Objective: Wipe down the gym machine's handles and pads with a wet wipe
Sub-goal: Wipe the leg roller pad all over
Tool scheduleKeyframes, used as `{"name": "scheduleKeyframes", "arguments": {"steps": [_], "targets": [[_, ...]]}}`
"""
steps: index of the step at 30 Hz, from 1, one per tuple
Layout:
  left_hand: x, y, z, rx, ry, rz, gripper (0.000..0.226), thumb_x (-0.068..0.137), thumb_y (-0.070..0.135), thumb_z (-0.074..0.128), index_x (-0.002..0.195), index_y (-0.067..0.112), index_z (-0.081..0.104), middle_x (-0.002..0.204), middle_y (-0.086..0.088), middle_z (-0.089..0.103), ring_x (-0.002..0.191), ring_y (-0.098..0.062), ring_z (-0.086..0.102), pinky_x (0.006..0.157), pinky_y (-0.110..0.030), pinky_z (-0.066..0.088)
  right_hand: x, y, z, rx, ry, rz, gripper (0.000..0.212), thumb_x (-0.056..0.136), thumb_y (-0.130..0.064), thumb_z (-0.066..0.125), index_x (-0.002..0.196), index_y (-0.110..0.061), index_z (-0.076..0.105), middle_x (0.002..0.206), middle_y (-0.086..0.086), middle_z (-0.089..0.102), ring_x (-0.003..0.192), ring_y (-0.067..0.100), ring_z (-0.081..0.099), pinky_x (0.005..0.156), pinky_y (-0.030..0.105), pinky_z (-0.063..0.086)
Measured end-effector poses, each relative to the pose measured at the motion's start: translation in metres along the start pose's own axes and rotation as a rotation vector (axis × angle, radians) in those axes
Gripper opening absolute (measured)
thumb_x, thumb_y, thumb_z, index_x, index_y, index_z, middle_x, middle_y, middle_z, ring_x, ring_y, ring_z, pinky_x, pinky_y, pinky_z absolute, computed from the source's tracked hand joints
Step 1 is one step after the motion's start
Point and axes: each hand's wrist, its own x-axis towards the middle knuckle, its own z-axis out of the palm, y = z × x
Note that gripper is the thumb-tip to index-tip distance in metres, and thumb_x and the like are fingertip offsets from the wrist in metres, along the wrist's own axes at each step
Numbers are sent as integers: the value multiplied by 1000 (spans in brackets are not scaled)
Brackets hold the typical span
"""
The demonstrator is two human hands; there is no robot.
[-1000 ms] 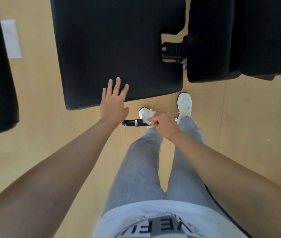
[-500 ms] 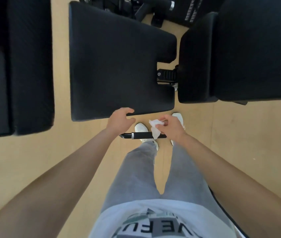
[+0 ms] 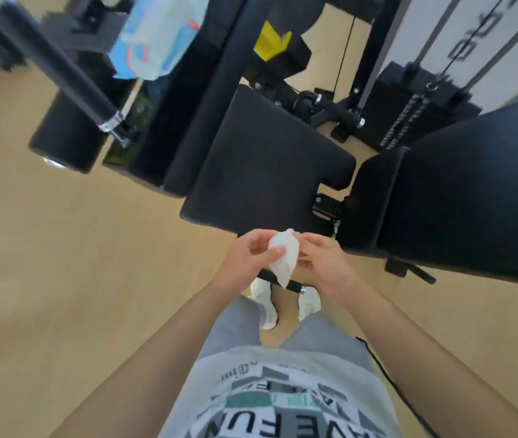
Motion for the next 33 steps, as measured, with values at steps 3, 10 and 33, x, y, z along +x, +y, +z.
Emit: {"name": "scheduleKeyframes", "arguments": {"steps": [3, 10, 33], "targets": [[-21, 4, -12, -33, 126, -17, 13, 93, 20, 76, 103, 11, 75, 94, 1, 78, 86, -13, 74, 79, -33, 61, -12, -20, 17, 34, -66, -5, 24, 102, -31, 61, 101, -11, 75, 96, 5, 77, 94, 23, 74, 78, 34, 58], [-45, 8, -80, -249, 399, -31, 21, 97, 29, 69, 77, 22, 68, 70, 12, 68, 73, -9, 64, 74, -31, 54, 0, -37, 97, 34, -144, 128, 28, 99, -30, 65, 113, -7, 73, 116, 27, 68, 104, 41, 67, 97, 51, 52], [-40, -42, -453, -1079, 343, -138, 37, 110, 40, 38, 113, 8, 57, 104, -20, 70, 85, -33, 68, 84, -44, 58, 72, -106, 444, -221, -197, -71, 23, 103, -26, 59, 108, -6, 69, 94, 4, 72, 87, 17, 67, 78, 29, 55]]}}
